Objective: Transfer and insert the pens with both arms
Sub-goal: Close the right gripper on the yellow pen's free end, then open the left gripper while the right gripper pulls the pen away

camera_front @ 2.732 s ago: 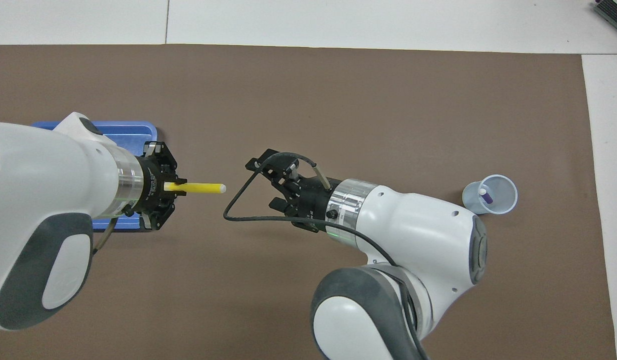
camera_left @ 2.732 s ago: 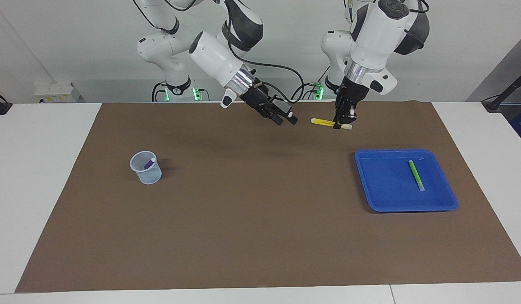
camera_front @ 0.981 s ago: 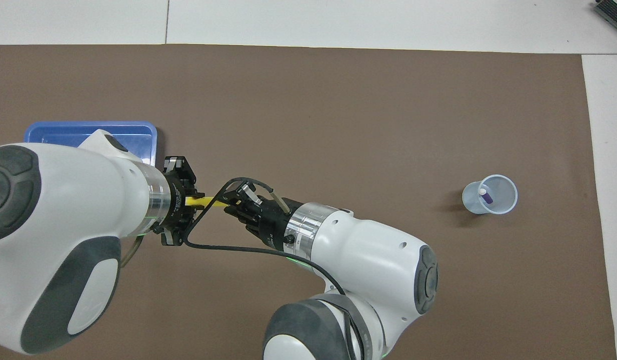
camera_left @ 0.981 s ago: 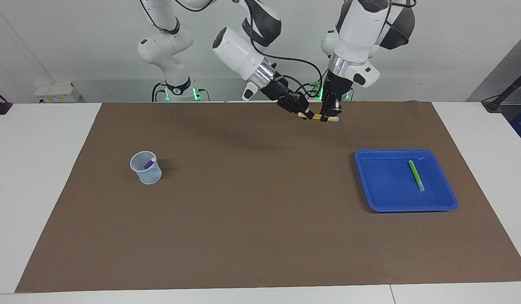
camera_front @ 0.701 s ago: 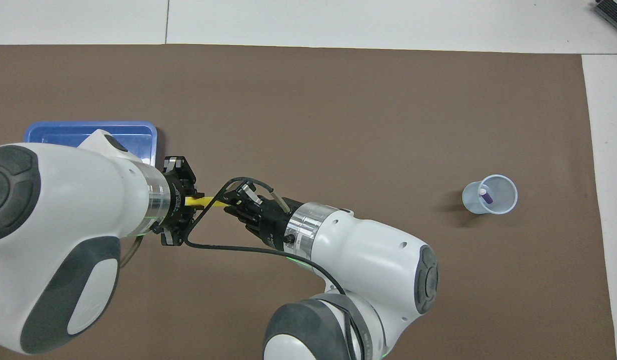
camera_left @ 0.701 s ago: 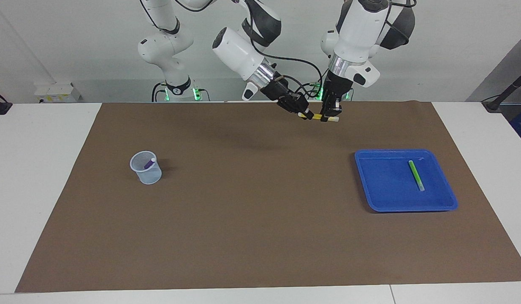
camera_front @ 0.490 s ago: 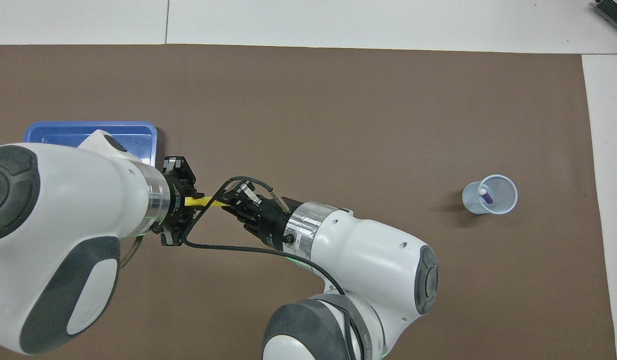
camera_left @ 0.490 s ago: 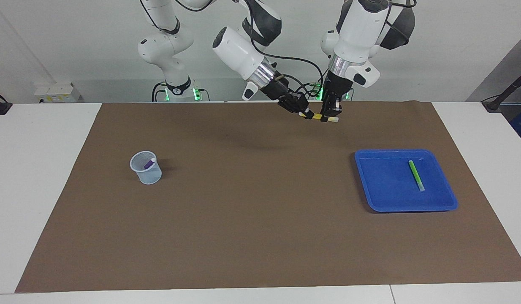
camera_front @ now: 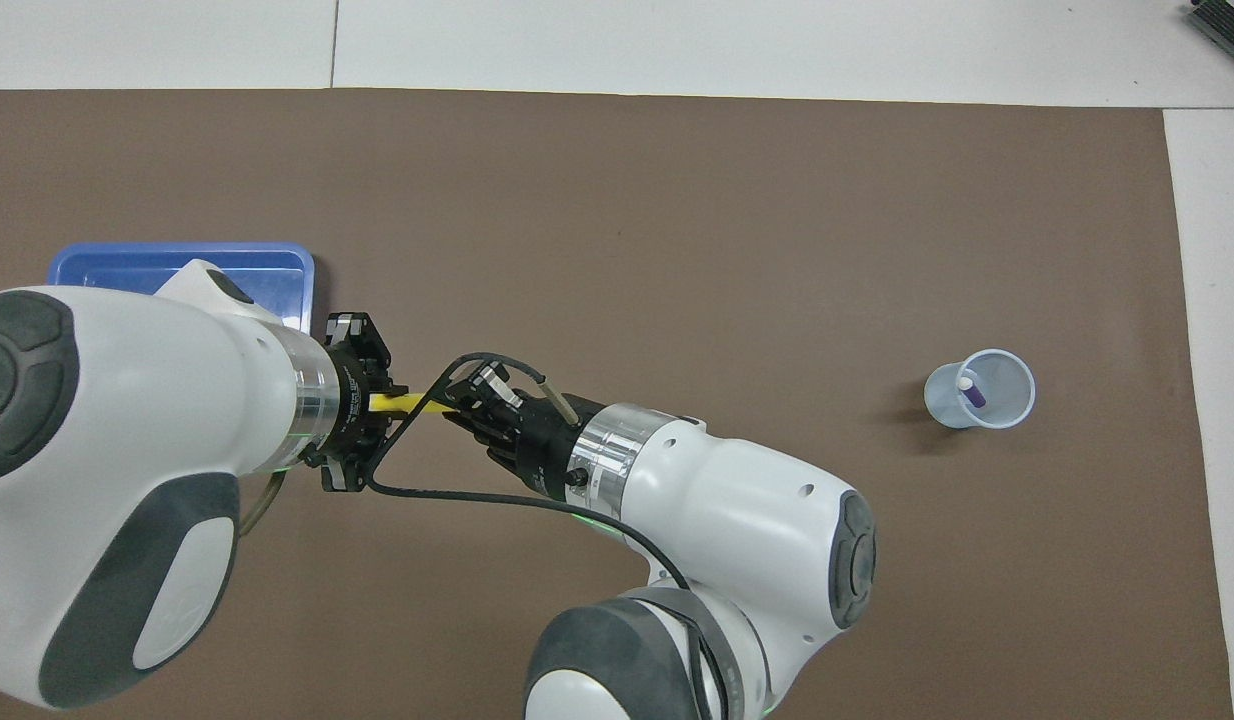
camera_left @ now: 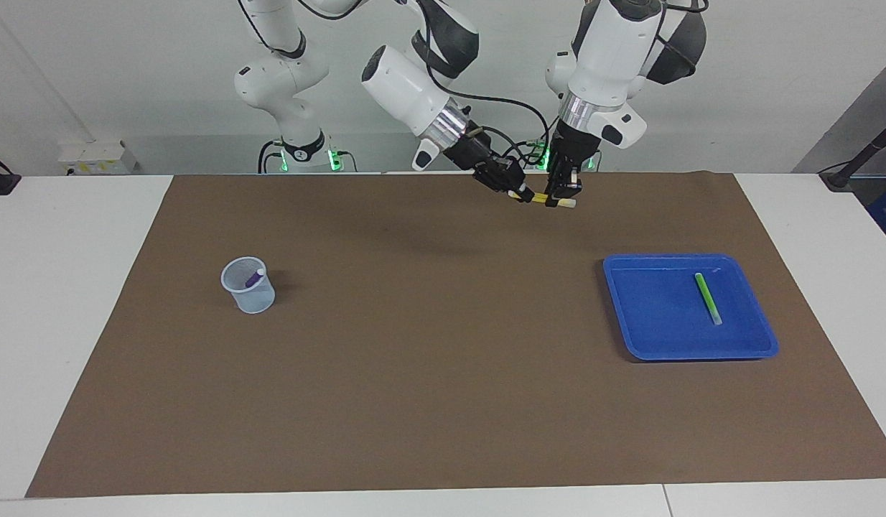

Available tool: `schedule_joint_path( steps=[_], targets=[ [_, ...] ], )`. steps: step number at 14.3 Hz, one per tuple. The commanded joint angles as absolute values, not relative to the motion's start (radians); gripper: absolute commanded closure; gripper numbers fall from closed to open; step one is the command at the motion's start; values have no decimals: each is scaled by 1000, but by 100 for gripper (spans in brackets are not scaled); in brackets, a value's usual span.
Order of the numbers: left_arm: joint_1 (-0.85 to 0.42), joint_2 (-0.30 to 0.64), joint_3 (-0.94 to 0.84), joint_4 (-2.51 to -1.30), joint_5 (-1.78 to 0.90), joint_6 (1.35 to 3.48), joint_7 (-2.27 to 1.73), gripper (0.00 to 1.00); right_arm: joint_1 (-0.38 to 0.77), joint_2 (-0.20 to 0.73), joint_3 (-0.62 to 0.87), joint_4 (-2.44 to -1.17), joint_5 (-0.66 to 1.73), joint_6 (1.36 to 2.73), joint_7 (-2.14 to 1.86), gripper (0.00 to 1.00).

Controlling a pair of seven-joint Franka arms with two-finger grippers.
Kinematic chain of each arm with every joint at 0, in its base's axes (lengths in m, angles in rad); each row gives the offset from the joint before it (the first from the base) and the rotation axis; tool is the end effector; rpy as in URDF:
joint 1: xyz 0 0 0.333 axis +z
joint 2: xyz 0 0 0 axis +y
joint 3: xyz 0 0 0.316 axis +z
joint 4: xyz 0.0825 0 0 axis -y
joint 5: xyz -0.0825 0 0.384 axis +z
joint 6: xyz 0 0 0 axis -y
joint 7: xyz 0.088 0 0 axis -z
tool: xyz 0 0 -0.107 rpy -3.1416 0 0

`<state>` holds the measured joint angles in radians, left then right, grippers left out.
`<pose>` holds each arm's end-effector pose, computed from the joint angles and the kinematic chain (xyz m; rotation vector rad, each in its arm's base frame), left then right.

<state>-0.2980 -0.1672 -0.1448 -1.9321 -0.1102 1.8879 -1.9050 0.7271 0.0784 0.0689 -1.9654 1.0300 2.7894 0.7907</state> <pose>0.4666 -0.2354 0.5691 2.2025 2.0329 -0.0438 0.4579 0.4103 0.5013 -1.9988 0.9061 0.0311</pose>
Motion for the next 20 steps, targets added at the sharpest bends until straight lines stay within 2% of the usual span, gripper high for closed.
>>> schedule_joint_path(
  steps=[1,4,5,6,8,9,14,18,20],
  targets=[
    [-304,-195,-138,-1954,-94,1876,-1870,100,718,94,72,-1950,1058,2798,758,100],
    [-302,-196,-138,-1956,-94,1875,-1865,71,718,94,72,-1950,1057,2798,758,100],
    [-304,-196,-138,-1956,-95,1876,-1864,47,716,94,72,-1948,1057,2798,758,100],
    [-304,-196,-138,-1954,-95,1876,-1855,36,716,94,72,-1950,1057,2798,758,100],
    [-307,-196,-138,-1956,-94,1875,-1829,5,715,94,71,-1950,1054,2786,743,100],
    [-307,-196,-138,-1956,-94,1876,-1829,1,707,92,71,-1950,1055,2777,712,100],
    [-304,-207,-138,-1957,-95,1875,-1807,0,672,83,69,-1956,1051,2685,625,100],
    [-301,-207,-138,-1959,-95,1875,-1806,0,583,71,64,-1962,1019,2513,452,100],
    [-299,-209,-138,-1963,-95,1875,-1769,0,533,66,64,-1962,916,2420,404,100]
  ],
)
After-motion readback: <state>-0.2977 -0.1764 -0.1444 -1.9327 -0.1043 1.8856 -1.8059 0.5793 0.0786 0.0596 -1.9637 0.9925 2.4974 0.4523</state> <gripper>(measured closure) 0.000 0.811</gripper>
